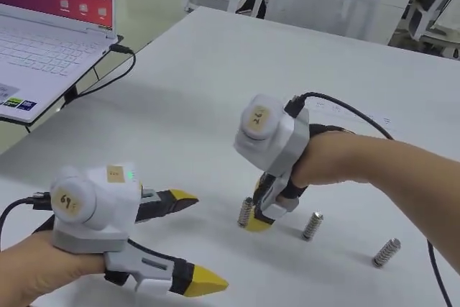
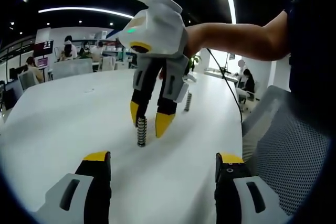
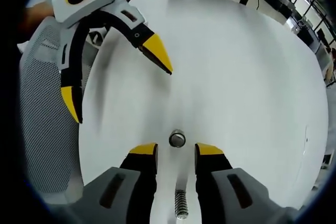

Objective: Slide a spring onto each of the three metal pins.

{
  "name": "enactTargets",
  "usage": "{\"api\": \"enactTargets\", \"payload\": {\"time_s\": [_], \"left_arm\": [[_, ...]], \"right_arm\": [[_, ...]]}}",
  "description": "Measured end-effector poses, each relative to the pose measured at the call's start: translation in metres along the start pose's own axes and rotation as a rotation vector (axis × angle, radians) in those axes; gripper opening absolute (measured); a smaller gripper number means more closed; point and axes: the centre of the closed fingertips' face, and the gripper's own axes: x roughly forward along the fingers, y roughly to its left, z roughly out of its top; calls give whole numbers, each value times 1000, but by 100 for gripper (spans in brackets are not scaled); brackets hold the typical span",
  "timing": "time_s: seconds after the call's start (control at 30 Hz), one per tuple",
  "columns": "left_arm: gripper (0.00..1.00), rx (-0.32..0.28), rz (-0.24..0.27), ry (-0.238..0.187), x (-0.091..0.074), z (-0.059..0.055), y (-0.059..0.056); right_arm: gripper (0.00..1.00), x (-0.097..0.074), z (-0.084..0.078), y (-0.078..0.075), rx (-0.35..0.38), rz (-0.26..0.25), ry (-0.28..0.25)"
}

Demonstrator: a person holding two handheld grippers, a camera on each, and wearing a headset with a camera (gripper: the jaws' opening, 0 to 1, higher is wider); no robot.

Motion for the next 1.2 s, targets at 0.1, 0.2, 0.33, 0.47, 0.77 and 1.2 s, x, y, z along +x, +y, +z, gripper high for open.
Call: {"api": "enactTargets", "payload": {"time_s": [0.1, 0.2, 0.33, 0.47, 0.77, 1.2], "left_arm": [[78, 0, 1, 1, 0, 0, 0], [78, 0, 1, 2, 0, -1, 0], [78, -3, 0, 5, 1, -2, -1], [78, -2, -2, 4, 1, -2, -2], [79, 2, -2, 1, 1, 0, -3], [80, 7, -7, 3, 2, 1, -5]], "right_arm": [[27, -2, -4, 3, 3, -5, -7], [27, -4, -7, 5, 11, -9, -19], [27, -8, -10, 10, 23, -16, -38], [27, -11, -13, 14, 34, -25, -59], [28, -20, -11, 23, 61, -48, -128], [28, -29, -20, 39, 118, -79, -214]]}}
